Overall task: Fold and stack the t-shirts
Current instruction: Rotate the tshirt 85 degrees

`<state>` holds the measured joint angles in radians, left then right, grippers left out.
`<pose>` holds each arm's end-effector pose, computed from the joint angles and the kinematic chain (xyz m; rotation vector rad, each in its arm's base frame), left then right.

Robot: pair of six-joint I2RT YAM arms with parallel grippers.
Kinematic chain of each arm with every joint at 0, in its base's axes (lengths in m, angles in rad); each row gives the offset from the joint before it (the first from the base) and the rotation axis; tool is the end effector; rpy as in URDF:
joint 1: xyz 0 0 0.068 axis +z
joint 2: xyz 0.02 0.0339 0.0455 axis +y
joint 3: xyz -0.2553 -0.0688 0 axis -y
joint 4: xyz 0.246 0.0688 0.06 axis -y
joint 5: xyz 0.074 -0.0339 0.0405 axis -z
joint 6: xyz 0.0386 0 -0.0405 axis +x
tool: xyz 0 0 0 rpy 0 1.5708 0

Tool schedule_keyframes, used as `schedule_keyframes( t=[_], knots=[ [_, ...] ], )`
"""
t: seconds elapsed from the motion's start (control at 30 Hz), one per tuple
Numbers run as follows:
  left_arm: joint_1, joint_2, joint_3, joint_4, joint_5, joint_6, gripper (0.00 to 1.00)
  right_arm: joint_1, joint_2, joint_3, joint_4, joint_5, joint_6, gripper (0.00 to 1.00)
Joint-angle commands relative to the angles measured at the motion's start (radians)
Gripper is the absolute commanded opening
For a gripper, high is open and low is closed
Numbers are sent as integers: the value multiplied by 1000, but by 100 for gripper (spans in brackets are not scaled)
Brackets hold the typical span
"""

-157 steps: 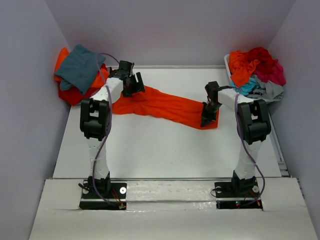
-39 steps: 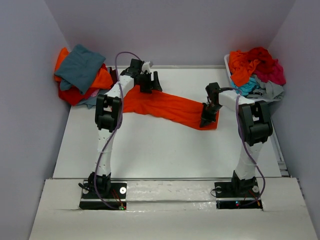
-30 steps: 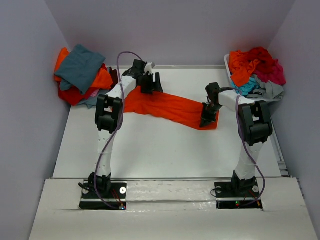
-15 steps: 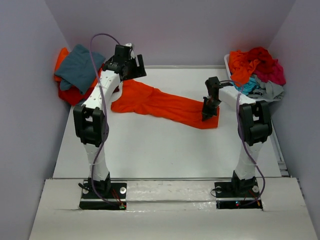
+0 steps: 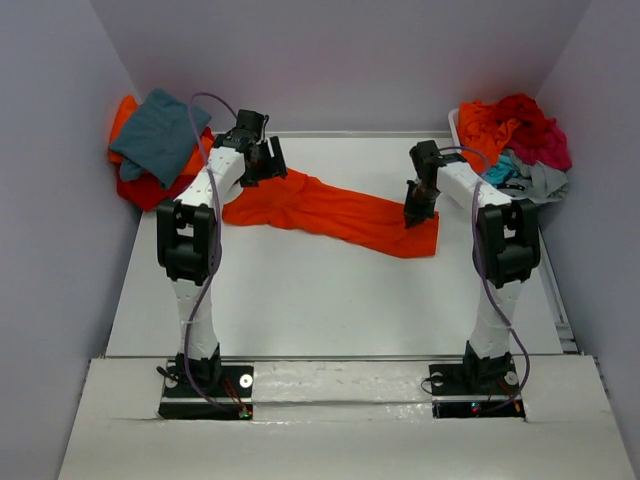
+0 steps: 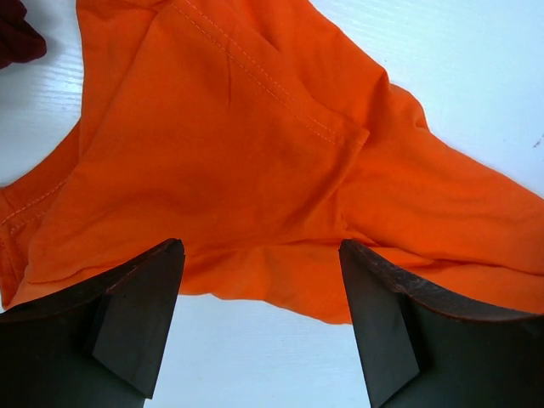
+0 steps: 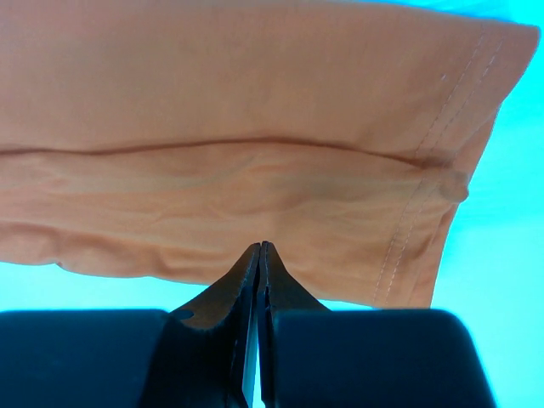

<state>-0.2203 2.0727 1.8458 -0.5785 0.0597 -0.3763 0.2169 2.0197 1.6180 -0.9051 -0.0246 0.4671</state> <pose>0.4620 -0.1058 0.2593 -0.1585 2.3984 -0.3529 0.4002 0.0892 0.1939 0.3567 2.8746 0.1625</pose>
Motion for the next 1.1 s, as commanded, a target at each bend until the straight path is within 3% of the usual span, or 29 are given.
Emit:
schedule_keyframes(
  t=[0.0,0.53,1.07],
  knots=[
    [10,44,65,-33,-20,-21,85,4,30,72,-44,89,-2,7],
    [47,128,124,-84,3,-38,86,4,118,204,-124,213,18,9],
    [56,211,191,-139,25,-62,86,-5,148,180,-163,295,11,10]
  ],
)
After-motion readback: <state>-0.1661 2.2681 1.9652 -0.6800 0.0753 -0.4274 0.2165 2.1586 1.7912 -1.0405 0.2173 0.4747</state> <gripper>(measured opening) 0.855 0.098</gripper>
